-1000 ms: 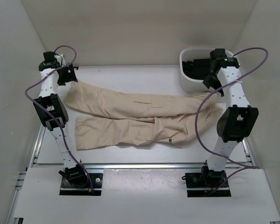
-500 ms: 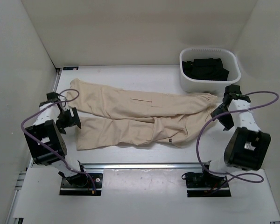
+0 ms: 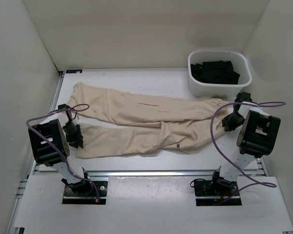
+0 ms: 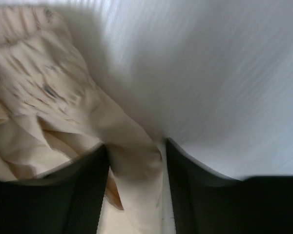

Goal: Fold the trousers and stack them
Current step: Flatten the trousers out

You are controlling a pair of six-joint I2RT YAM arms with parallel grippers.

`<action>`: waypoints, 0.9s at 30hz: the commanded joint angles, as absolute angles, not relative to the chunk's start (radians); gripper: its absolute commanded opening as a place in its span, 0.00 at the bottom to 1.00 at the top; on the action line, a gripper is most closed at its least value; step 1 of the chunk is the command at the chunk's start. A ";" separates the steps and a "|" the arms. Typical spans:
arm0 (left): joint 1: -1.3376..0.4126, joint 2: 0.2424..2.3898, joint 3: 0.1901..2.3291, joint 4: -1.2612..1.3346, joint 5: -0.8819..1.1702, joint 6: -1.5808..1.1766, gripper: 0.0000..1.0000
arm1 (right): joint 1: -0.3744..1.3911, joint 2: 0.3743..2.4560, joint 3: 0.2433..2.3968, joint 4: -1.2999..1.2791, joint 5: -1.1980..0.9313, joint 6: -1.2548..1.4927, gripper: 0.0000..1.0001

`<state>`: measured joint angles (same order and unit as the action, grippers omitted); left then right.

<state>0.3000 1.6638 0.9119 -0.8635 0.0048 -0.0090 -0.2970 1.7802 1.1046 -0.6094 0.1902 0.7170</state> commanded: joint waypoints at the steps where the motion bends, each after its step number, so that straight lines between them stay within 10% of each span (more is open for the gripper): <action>1: 0.304 1.769 0.839 -0.721 0.071 0.000 0.28 | -0.324 1.807 1.043 -0.555 0.140 0.770 0.31; 4: 0.343 1.753 0.830 -0.721 0.005 0.000 0.14 | -0.334 1.766 1.009 -0.586 0.159 0.791 0.00; 16: 0.637 1.575 1.463 -1.204 0.167 0.000 0.14 | -0.334 1.048 0.815 -0.920 0.291 0.809 0.00; 25: 0.410 2.214 2.058 -1.313 0.161 0.000 0.14 | -0.334 1.207 0.888 -0.913 0.221 0.649 0.00; 27: 0.376 2.327 2.245 -1.313 0.149 0.000 0.35 | -0.334 1.290 0.911 -0.890 0.175 0.629 0.00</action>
<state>0.4213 2.1971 2.1212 -1.2835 0.1703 -0.0040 -0.3313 1.2320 0.8486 -0.9157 0.2092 0.7017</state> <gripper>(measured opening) 0.317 0.004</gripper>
